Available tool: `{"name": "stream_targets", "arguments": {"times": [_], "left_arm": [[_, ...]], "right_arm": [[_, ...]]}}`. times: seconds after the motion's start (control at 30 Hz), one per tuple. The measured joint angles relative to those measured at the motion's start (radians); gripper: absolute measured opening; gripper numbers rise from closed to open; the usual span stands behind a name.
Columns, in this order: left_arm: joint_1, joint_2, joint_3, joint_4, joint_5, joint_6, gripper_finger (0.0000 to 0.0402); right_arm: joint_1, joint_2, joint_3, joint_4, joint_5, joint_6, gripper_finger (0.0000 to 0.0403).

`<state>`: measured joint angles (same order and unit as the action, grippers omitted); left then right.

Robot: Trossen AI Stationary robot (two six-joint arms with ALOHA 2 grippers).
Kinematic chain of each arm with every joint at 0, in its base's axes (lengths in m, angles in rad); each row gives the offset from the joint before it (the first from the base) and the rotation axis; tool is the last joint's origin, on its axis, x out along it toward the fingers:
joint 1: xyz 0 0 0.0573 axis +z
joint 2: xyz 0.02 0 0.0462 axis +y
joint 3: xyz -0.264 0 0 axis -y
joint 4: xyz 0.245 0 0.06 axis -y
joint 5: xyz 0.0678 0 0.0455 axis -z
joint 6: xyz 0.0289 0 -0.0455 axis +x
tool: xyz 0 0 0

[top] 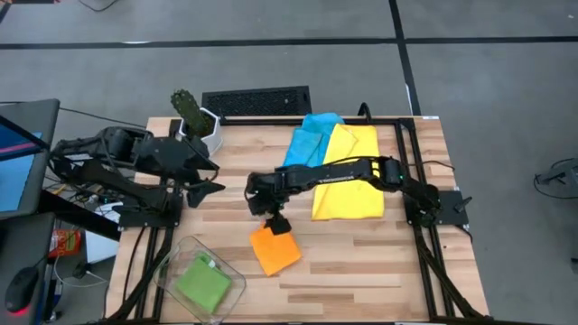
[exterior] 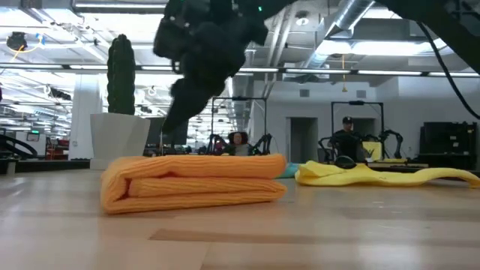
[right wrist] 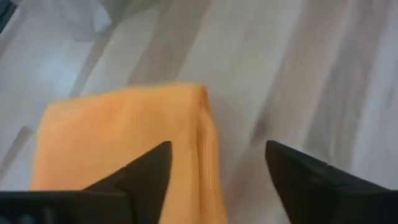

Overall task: Fold microfiber towels
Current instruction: Put the orange microfiber towel into the transparent bin

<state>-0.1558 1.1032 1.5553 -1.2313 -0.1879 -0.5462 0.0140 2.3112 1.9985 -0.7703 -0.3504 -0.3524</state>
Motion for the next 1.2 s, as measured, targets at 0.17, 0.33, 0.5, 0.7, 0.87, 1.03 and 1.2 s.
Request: {"name": "stream_targets", "arguments": {"times": [0.17,0.33,0.5,0.7,0.87,1.03,1.2], "left_arm": [[0.000,0.034,-0.002,-0.061,0.008,0.029,0.0311],[0.000,0.032,-0.057,-0.018,0.015,0.038,0.0311],[-0.003,0.063,-0.246,0.205,0.044,0.010,0.0311],[0.005,0.200,-0.477,0.549,0.061,-0.011,0.0311],[-0.003,0.384,-0.508,0.670,0.066,0.012,0.0311],[-0.014,0.527,-0.507,0.682,0.098,0.003,0.0311],[-0.020,0.609,-0.507,0.763,0.139,-0.004,0.0311]], "right_arm": [[-0.054,-0.120,0.105,-0.335,-0.016,0.052,0.0322],[-0.087,-0.337,0.103,-0.732,0.012,0.108,0.0316],[-0.066,-0.612,0.070,-0.781,0.131,0.332,0.0309],[0.103,-0.871,-0.049,-0.718,0.422,0.663,0.0308],[0.267,-1.021,-0.140,-0.722,0.639,0.911,0.0308],[0.379,-1.078,-0.223,-0.716,0.698,1.073,0.0308],[0.452,-1.096,-0.295,-0.717,0.717,1.145,0.0308]]}}
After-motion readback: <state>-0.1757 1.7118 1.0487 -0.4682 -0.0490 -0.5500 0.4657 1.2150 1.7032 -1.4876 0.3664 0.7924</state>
